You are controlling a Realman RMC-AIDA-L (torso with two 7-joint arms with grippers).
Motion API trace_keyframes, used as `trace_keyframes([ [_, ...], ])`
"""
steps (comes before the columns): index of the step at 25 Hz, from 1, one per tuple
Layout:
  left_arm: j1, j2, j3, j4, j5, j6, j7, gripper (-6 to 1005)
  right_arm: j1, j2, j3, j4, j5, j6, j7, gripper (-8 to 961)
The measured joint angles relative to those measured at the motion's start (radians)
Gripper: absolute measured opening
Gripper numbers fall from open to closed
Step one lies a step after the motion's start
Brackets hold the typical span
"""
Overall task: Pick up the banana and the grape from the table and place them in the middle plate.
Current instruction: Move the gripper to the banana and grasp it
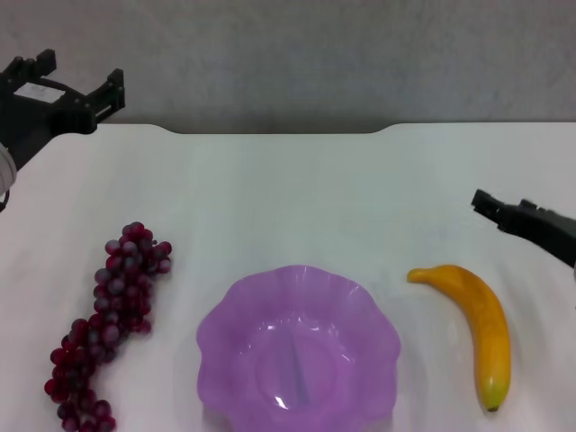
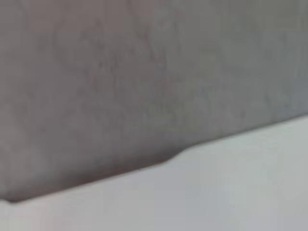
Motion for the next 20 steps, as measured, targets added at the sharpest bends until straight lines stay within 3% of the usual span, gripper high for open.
trace_keyframes([
  [3,0.000,0.000,0.001,-0.004,0.000,-0.001,0.001,876,0.047,-0.062,-0.096,-0.023,0.132,0.077,-0.024,772],
  [4,0.000,0.000,0.001,-0.005,0.000,0.000,0.002,876,0.058,-0.074,-0.115,-0.039,0.174,0.116,-0.052,772],
  [5,0.000,0.000,0.001,-0.006,0.000,0.000,0.003,876,0.069,-0.084,-0.132,-0.056,0.219,0.158,-0.089,772],
  [7,0.000,0.000,0.002,-0.006,0.000,-0.001,0.006,876,0.070,-0.076,-0.127,-0.104,0.302,0.251,-0.215,771],
  [11,0.003,0.001,0.000,-0.006,0.000,-0.001,0.007,876,0.041,-0.021,-0.045,-0.180,0.418,0.373,-0.485,771],
  [18,0.005,0.001,0.000,-0.006,0.000,0.001,0.007,875,-0.027,0.135,0.182,-0.250,0.550,0.474,-0.933,770],
  [20,0.004,0.001,0.000,-0.006,0.000,0.001,0.007,875,-0.026,0.152,0.217,-0.248,0.627,0.488,-1.034,770],
])
